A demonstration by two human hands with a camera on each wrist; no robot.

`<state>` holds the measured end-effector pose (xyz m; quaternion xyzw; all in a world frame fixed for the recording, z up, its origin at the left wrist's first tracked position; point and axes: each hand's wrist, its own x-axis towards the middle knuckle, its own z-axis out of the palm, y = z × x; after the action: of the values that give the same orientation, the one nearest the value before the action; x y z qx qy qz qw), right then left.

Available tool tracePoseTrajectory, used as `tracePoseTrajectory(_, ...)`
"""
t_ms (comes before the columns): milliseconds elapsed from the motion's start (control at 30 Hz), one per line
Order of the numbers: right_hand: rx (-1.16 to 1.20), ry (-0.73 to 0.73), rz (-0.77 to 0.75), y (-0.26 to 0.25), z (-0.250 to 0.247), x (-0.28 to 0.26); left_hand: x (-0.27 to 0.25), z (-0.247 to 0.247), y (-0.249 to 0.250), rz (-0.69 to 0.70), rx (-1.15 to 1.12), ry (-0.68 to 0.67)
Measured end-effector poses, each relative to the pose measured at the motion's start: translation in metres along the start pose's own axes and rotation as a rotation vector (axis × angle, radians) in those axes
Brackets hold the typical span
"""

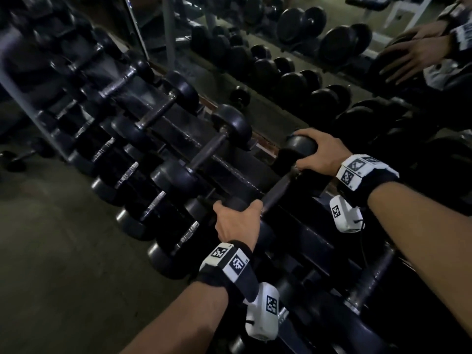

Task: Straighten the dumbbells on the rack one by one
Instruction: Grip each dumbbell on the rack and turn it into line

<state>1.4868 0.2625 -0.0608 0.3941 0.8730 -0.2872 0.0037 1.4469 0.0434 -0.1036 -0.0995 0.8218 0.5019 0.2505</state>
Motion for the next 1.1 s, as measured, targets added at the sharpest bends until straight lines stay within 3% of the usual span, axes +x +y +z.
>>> tracePoseTrajectory(267,-0.013,0.004,-0.051,0.006,0.014,-0.028,-0.016,-0.012,-0.033,0.024,0.032,-0.029)
tracePoseTrajectory(500,0.001,0.034,-0.043,0.004,0.02,-0.028,-0.01,-0.016,-0.029,0.047,0.083,-0.03)
tracePoseTrajectory(700,-0.068,0.064,0.021,0.003,0.023,-0.042,-0.015,-0.027,-0.015,0.09,0.345,-0.105)
tracePoseTrajectory(800,-0.066,0.073,0.041,0.003,0.02,-0.059,-0.018,-0.036,-0.011,0.206,0.453,-0.121)
tracePoseTrajectory(933,-0.015,0.156,0.094,0.004,0.01,-0.089,-0.025,-0.045,0.008,0.469,0.529,-0.138)
tracePoseTrajectory(1100,0.03,0.324,0.233,0.017,-0.001,-0.149,-0.043,-0.04,0.035,0.746,0.58,-0.311)
